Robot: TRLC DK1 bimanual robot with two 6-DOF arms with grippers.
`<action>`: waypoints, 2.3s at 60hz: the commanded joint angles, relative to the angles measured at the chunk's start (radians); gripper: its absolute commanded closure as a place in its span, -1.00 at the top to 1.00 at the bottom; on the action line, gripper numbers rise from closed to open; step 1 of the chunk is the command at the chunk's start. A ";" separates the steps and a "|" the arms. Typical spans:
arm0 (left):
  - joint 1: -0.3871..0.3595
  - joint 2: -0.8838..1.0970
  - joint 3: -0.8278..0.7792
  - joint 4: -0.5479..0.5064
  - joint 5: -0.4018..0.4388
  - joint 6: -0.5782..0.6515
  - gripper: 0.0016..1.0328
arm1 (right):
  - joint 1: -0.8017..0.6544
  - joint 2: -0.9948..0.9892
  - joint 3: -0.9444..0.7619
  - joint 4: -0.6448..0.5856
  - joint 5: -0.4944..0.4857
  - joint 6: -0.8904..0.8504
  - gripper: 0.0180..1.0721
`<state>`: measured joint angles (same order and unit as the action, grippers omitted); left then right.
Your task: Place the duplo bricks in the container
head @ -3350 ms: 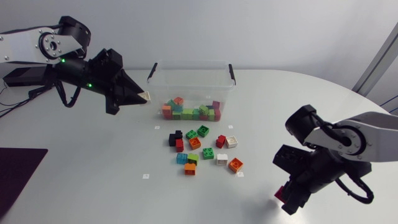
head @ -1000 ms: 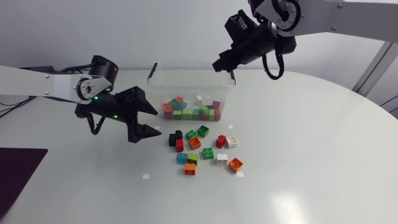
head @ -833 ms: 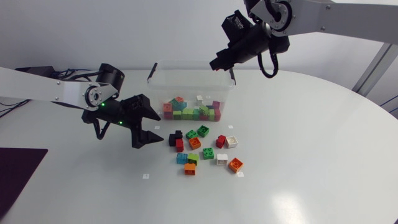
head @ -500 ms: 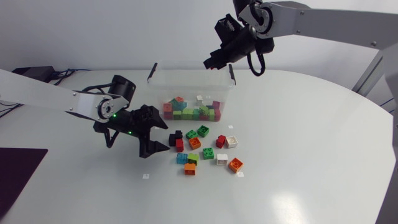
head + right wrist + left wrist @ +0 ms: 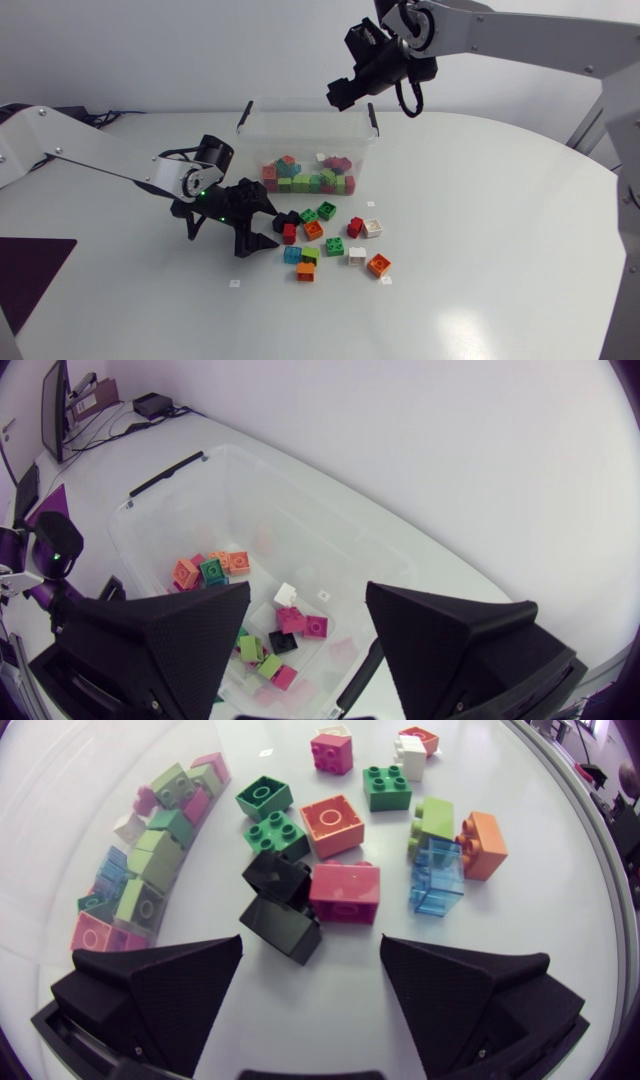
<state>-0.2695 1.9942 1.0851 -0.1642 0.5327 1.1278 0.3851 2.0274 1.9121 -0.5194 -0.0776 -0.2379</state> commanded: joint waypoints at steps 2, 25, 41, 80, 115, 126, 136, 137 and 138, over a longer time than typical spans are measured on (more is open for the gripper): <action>0.001 0.043 0.033 0.035 -0.004 0.030 0.86 | 0.012 -0.091 -0.076 -0.005 -0.005 0.011 0.77; -0.007 0.071 0.055 0.057 0.006 0.046 0.48 | 0.026 -0.265 -0.347 0.033 -0.042 -0.012 0.77; -0.016 0.048 0.010 0.052 0.047 0.067 0.07 | 0.026 -0.342 -0.461 0.053 -0.042 -0.014 0.77; 0.056 -0.216 -0.091 -0.008 0.085 0.075 -0.23 | 0.100 -0.601 -0.818 0.027 -0.042 -0.044 0.77; 0.087 -0.385 0.068 -0.011 0.105 -0.128 -0.23 | 0.126 -0.510 -0.976 0.079 -0.030 -0.028 0.77; 0.085 -0.348 0.136 0.072 0.105 -0.284 -0.22 | 0.118 -0.481 -0.999 0.117 -0.017 -0.028 0.77; 0.085 -0.287 0.223 0.084 0.085 -0.388 -0.22 | 0.103 -0.450 -1.001 0.148 0.012 -0.014 0.77; 0.085 -0.275 0.240 0.083 0.078 -0.401 -0.22 | 0.100 -0.447 -1.001 0.150 0.013 -0.009 0.77; 0.085 -0.267 0.248 0.084 0.073 -0.408 -0.22 | 0.100 -0.444 -1.001 0.151 0.016 -0.006 0.77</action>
<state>-0.1852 1.6669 1.2713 -0.0937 0.6178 0.7937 0.4965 1.5539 0.9306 -0.3824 -0.0769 -0.2642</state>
